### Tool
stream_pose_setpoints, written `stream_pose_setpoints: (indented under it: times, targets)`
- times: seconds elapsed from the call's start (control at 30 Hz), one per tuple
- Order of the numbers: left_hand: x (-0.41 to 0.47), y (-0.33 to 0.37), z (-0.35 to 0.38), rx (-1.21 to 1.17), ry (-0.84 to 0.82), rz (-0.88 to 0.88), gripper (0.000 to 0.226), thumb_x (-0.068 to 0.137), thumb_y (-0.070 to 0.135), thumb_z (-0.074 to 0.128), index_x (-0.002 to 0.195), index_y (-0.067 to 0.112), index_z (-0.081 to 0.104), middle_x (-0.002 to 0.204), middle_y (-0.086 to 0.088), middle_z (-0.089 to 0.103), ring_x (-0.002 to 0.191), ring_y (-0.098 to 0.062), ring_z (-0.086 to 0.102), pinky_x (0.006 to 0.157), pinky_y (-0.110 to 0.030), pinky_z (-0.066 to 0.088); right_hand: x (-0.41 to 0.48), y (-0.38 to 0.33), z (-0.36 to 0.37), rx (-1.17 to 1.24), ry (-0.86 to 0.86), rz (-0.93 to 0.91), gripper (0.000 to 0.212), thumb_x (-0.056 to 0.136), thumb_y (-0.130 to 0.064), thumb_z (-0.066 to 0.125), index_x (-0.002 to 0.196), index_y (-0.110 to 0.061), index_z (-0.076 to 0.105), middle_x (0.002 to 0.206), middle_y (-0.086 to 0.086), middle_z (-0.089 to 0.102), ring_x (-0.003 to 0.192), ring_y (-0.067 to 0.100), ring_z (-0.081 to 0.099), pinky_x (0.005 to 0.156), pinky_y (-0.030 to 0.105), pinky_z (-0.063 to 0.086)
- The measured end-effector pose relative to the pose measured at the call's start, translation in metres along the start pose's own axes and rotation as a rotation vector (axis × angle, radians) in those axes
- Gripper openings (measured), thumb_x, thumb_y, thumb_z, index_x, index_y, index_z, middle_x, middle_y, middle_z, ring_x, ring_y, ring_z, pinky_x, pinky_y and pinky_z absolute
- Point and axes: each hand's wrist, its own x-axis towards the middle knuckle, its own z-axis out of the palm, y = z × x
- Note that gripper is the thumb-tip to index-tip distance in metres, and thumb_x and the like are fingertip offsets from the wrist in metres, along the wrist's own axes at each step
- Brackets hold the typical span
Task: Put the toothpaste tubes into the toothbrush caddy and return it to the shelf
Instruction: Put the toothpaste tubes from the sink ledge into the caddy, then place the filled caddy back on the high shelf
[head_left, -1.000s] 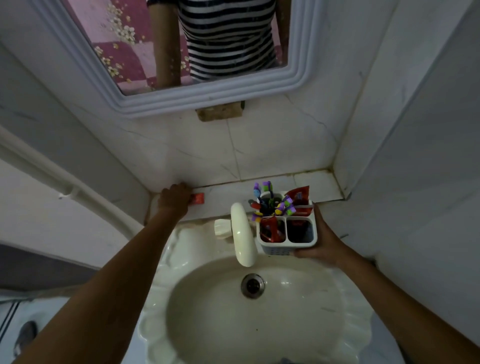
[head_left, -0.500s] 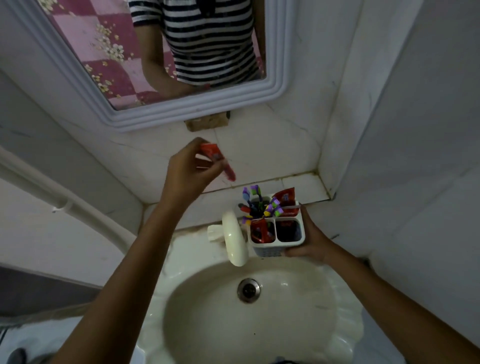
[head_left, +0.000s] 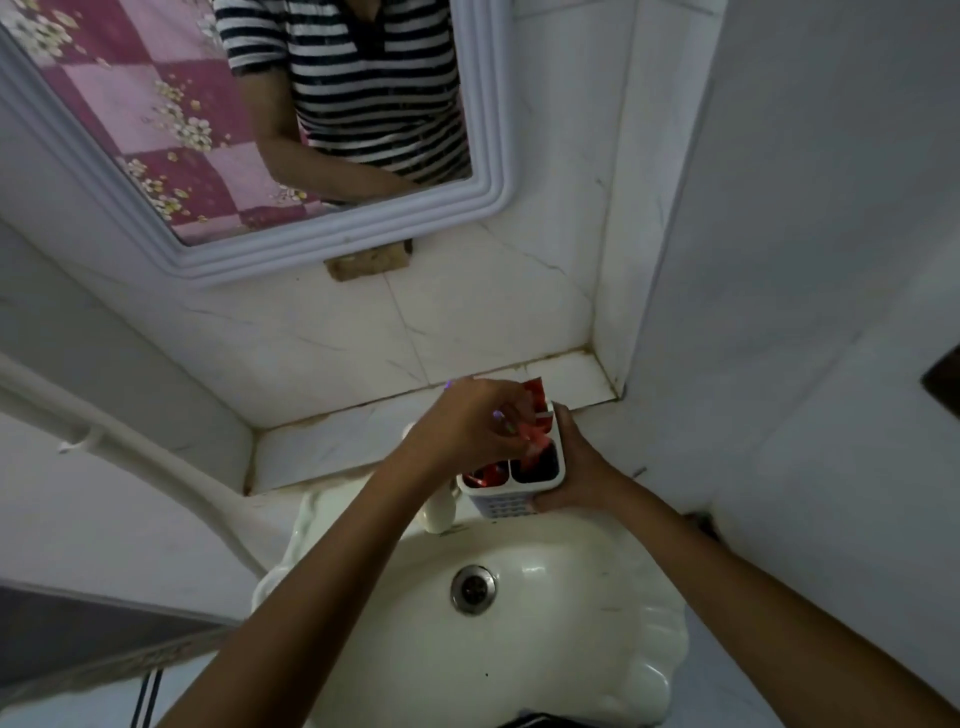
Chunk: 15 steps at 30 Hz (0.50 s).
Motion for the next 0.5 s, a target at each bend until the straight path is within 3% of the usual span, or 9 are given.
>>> stream_pose_setpoints:
  times: [0.1,0.2,0.3,0.4,0.5]
  targets:
    - [-0.009,-0.002,-0.01,-0.038,0.043,-0.009,0.021,0.077,0.027,0.078,0.097,0.022,0.071,0.093,0.009,0.074,0.08,-0.007,0.071,0.075,-0.031,0.06,-0.005,0.001,0.001,0.018,0.035,-0.006,0.124,0.048,-0.022,0.093,0.148,-0.015,0.019,0.14,-0.005,0.047,0.126,-0.005,0.052,0.097,0.013,0.048]
    - [-0.023,-0.005,-0.025,-0.133,0.2,-0.032,0.017,0.083,0.032,0.073,0.095,0.021,0.071,0.091,0.009,0.074,0.081,-0.006,0.071,0.073,-0.03,0.059,-0.017,0.002,0.0,0.017,0.136,-0.012,0.122,0.045,-0.02,0.096,0.146,-0.015,0.027,0.14,0.003,0.052,0.13,0.012,0.055,0.101,0.028,0.051]
    - [-0.038,-0.008,-0.036,-0.14,0.358,-0.124,0.029,0.086,0.04,0.068,0.108,0.021,0.069,0.11,0.004,0.071,0.097,-0.011,0.067,0.085,-0.035,0.058,-0.027,-0.022,-0.009,0.014,0.236,-0.061,0.116,0.044,-0.024,0.096,0.142,-0.023,0.034,0.137,0.008,0.057,0.128,0.021,0.057,0.098,0.029,0.054]
    - [-0.049,0.0,-0.047,-0.175,0.326,-0.227,0.044,0.092,0.047,0.057,0.126,0.02,0.063,0.126,0.0,0.065,0.109,-0.01,0.06,0.093,-0.032,0.051,-0.029,-0.067,-0.023,0.02,0.301,-0.157,0.118,0.044,-0.027,0.097,0.144,-0.018,0.035,0.138,0.009,0.056,0.129,0.022,0.056,0.098,0.033,0.055]
    - [-0.061,0.028,-0.066,-0.44,0.286,-0.179,0.039,0.096,0.049,0.047,0.123,0.027,0.063,0.123,0.004,0.067,0.114,-0.014,0.061,0.098,-0.034,0.05,-0.029,-0.132,-0.036,0.05,0.364,-0.246,0.113,0.043,-0.027,0.096,0.14,-0.019,0.039,0.135,0.004,0.058,0.124,0.015,0.059,0.092,0.027,0.056]
